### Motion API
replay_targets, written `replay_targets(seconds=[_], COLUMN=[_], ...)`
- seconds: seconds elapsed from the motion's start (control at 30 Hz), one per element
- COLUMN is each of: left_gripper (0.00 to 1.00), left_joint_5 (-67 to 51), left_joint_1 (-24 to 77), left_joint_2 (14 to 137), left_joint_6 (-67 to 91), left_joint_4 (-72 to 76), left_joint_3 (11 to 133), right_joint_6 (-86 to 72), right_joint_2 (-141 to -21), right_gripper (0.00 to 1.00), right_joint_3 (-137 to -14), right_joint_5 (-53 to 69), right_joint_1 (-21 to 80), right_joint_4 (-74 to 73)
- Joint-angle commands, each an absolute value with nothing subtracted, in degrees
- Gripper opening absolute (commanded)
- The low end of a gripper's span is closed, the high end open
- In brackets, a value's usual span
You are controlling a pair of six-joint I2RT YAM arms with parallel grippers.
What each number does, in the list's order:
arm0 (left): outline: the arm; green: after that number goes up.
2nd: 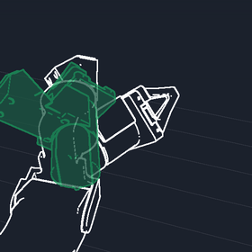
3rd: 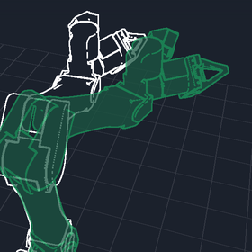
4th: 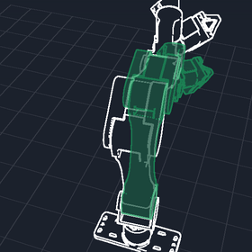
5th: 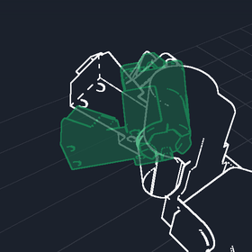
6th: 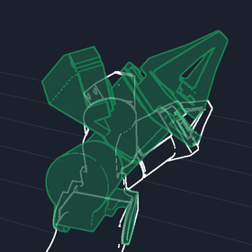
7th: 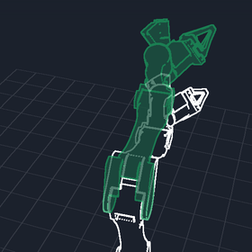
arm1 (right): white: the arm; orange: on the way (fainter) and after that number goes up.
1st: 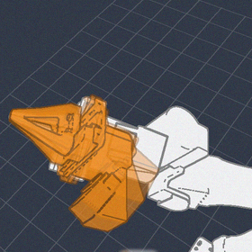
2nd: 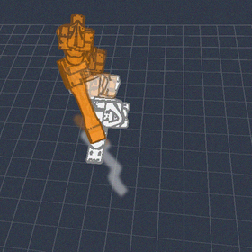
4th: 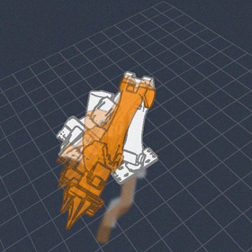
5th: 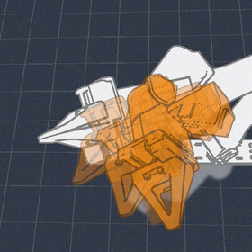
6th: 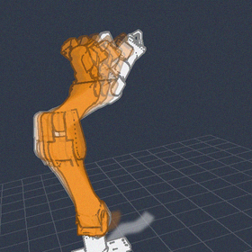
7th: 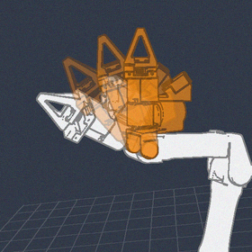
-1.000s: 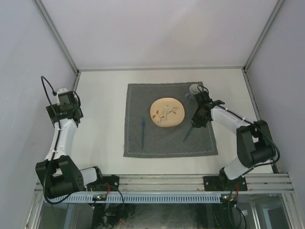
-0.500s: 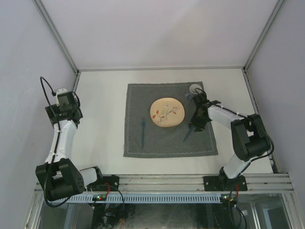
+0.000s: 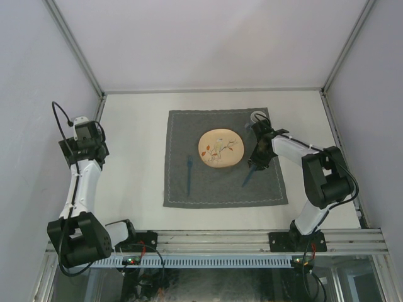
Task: Set the dinner table for one person
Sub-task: Adjust the spoon with the napkin.
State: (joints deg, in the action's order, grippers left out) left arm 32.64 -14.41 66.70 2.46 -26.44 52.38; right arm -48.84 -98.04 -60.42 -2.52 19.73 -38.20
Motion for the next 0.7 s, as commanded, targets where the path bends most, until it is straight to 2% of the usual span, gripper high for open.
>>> replay_targets(seconds=[0.0,0.3,0.4,0.47,0.67], left_gripper=[0.98,0.98,0.98,0.98,0.99], left_joint_5=[32.4,32.5,32.5,32.6,32.7], left_joint_1=[-14.8,-14.8,-14.8,-14.7,-14.8], left_joint_2=[64.6,64.8,64.9,65.0,65.4], left_joint_6=[2.2,2.3,2.3,2.3,2.2], left_joint_4=[-26.1,-25.9,-25.7,-25.6,-25.1], left_joint_3=[52.0,51.7,51.5,51.4,50.9], right_joint_6=[-48.2,-48.0,-47.9,-47.6,-46.6], right_joint_2=[-98.6,-100.0,-99.9,-99.8,-96.9], right_gripper=[0.28,0.20,0.13,0.00,0.00], right_joint_3=[-62.1,-62.2,-62.1,-62.1,-61.9], right_joint_5=[-3.8,-3.5,-3.4,-2.9,-4.0], right_joint_1=[20.1,19.9,19.9,19.8,20.6], right_joint_4=[-38.3,-38.1,-38.0,-37.9,-38.2])
